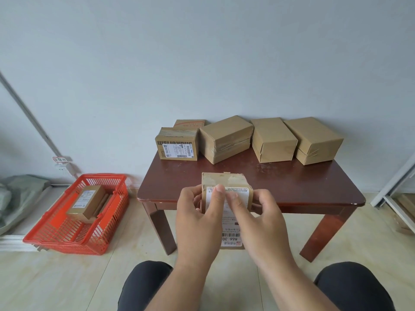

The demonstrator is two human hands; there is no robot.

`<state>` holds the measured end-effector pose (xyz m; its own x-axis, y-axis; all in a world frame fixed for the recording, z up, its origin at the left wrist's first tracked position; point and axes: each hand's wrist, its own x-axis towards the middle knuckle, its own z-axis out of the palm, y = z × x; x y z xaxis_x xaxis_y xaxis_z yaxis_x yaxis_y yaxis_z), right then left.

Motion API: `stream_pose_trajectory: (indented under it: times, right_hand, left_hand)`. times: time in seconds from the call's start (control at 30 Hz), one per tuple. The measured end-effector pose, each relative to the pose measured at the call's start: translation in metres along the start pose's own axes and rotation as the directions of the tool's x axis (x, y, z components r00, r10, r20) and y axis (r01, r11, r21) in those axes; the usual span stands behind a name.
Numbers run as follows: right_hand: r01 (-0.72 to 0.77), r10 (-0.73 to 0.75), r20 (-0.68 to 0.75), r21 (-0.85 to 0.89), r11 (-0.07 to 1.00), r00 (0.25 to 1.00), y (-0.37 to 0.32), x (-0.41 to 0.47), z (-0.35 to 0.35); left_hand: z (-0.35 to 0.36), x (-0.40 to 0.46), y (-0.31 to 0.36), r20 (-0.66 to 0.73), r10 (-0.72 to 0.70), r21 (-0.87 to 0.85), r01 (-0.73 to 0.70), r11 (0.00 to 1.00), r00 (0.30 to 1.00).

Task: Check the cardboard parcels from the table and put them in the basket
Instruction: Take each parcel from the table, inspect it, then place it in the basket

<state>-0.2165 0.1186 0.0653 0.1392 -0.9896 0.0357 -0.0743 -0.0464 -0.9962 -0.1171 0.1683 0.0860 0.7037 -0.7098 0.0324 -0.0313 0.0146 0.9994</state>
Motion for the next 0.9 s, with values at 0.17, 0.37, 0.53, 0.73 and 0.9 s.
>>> stream_pose_trajectory:
  times: [0.17,0.37,0.53,0.73,0.9]
  right_hand:
    - [-0.085,0.085,-0.006,0.05,0.995,0.996,0.0,0.011,0.0]
    - [-0.035,0.035,0.044,0.021,0.999,0.998,0.001,0.001,0.001]
    - [-0.021,0.02,0.033,0.005,1.0,0.999,0.0,0.004,0.0]
    - [0.029,-0.028,0.012,-0.051,0.998,1.0,0.002,0.012,0.0]
    - [0.078,-0.073,0.048,-0.102,0.992,0.996,0.007,0.002,0.001]
  left_hand:
    - [0.004,-0.008,-0.007,0.055,-0.001,-0.042,0.003,0.999,0.999]
    - [0.001,0.001,-0.01,0.093,0.024,0.058,-0.029,0.998,0.995]
    - [-0.001,-0.002,-0.009,0.126,0.065,0.103,-0.078,0.992,0.99]
    - [0.004,-0.007,-0.011,0.086,0.073,0.069,-0.079,0.994,0.994]
    - [-0.002,0.006,-0.014,-0.012,0.035,0.039,-0.035,0.999,0.999]
